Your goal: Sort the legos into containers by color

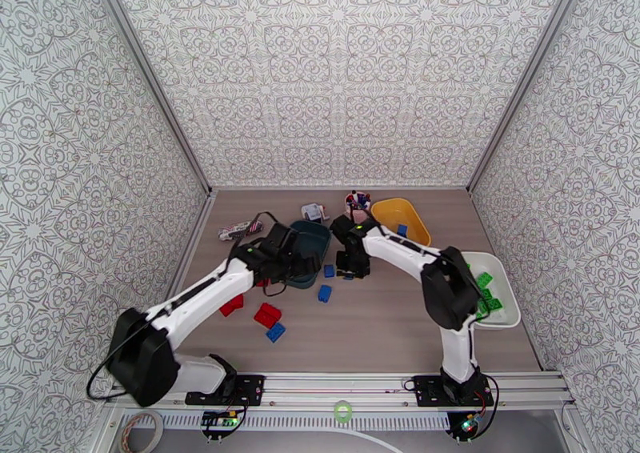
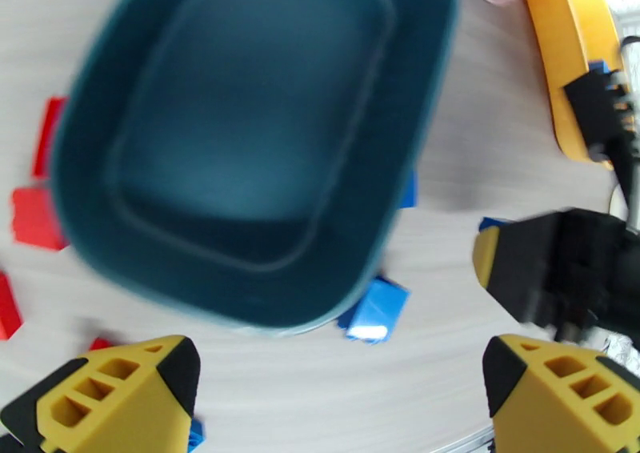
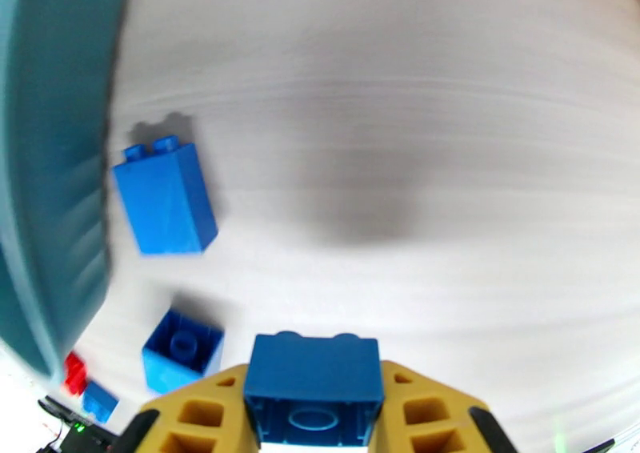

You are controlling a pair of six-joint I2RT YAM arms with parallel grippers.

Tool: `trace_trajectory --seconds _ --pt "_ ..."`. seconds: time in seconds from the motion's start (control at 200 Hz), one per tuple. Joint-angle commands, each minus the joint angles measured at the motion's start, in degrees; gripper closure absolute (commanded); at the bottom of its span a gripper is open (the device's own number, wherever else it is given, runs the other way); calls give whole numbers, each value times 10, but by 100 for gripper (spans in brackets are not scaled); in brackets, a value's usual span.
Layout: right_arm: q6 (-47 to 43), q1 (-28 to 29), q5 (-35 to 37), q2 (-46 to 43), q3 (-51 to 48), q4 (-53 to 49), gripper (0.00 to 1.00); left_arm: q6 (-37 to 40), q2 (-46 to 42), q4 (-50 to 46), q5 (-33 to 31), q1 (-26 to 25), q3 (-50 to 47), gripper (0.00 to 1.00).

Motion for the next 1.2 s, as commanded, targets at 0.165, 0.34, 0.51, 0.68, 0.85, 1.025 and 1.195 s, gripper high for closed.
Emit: trace_trajectory --seconds 0.165,0.34,0.51,0.68,0.85,1.025,1.195 --pt "2 -56 2 -84 -51 6 77 35 99 13 18 -34 132 1" --pt "-7 -103 -7 -125 -72 6 77 51 151 10 28 -52 192 1" --pt "-21 -150 -10 -153 -81 1 77 56 202 13 43 -62 247 1" --pt "-37 -196 -25 -166 -84 0 78 75 263 -7 55 -77 332 1" --pt "-50 -242 -40 -168 -81 3 78 85 317 -28 62 -84 417 1" --pt "-66 -280 -61 -155 -66 6 78 96 363 -50 64 -91 494 1" --pt "-82 -308 -78 -137 -44 5 78 95 400 -70 61 -92 548 1"
